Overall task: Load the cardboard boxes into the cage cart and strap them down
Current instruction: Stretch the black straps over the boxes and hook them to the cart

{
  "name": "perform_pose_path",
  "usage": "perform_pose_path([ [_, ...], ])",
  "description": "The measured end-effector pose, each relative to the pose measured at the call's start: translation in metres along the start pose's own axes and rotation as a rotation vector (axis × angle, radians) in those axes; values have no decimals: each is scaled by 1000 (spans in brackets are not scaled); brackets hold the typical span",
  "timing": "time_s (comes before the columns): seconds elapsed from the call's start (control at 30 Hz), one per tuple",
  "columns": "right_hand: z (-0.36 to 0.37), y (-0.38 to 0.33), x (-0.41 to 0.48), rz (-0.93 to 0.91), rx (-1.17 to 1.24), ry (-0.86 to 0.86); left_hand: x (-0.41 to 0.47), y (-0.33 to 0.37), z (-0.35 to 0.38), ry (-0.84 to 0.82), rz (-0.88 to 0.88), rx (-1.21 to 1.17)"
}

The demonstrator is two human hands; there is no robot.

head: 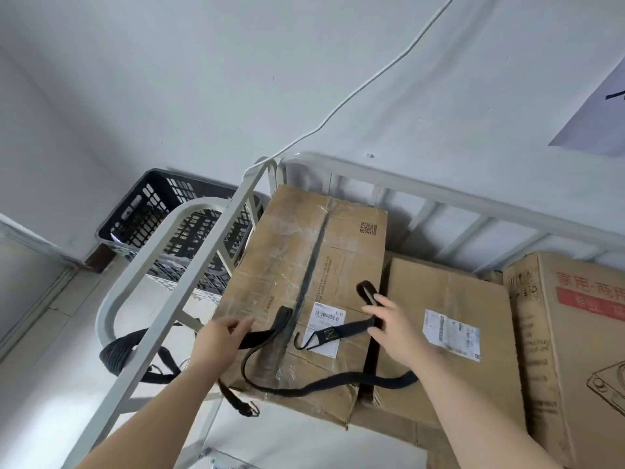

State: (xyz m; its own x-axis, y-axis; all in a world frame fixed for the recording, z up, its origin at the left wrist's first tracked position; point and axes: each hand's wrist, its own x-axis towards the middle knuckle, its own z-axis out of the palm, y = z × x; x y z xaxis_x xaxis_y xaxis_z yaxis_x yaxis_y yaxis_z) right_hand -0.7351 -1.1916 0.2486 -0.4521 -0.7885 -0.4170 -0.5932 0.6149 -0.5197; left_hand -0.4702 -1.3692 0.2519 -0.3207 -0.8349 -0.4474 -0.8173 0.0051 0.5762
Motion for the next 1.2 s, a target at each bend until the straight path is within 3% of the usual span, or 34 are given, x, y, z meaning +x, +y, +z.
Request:
perform_pose_path([
  [0.2, 62, -13, 46, -204, -169, -162, 3, -4, -3, 103, -94, -148],
  [0.37, 78, -9, 64, -274, -240, -98, -4, -5, -16, 130, -110, -215],
  [0.53, 72, -15, 86, -209, -73, 49, -4, 10, -39, 184, -82, -263],
  [0.67, 42, -60, 119, 16, 357, -9, 12, 34, -69, 283, -17, -303],
  [0.93, 30, -153, 223, 115, 875, -30, 91, 20, -81, 348, -87, -128],
  [1.2, 51, -182, 312, 152, 842, -44, 105, 10, -71, 403, -61, -96],
])
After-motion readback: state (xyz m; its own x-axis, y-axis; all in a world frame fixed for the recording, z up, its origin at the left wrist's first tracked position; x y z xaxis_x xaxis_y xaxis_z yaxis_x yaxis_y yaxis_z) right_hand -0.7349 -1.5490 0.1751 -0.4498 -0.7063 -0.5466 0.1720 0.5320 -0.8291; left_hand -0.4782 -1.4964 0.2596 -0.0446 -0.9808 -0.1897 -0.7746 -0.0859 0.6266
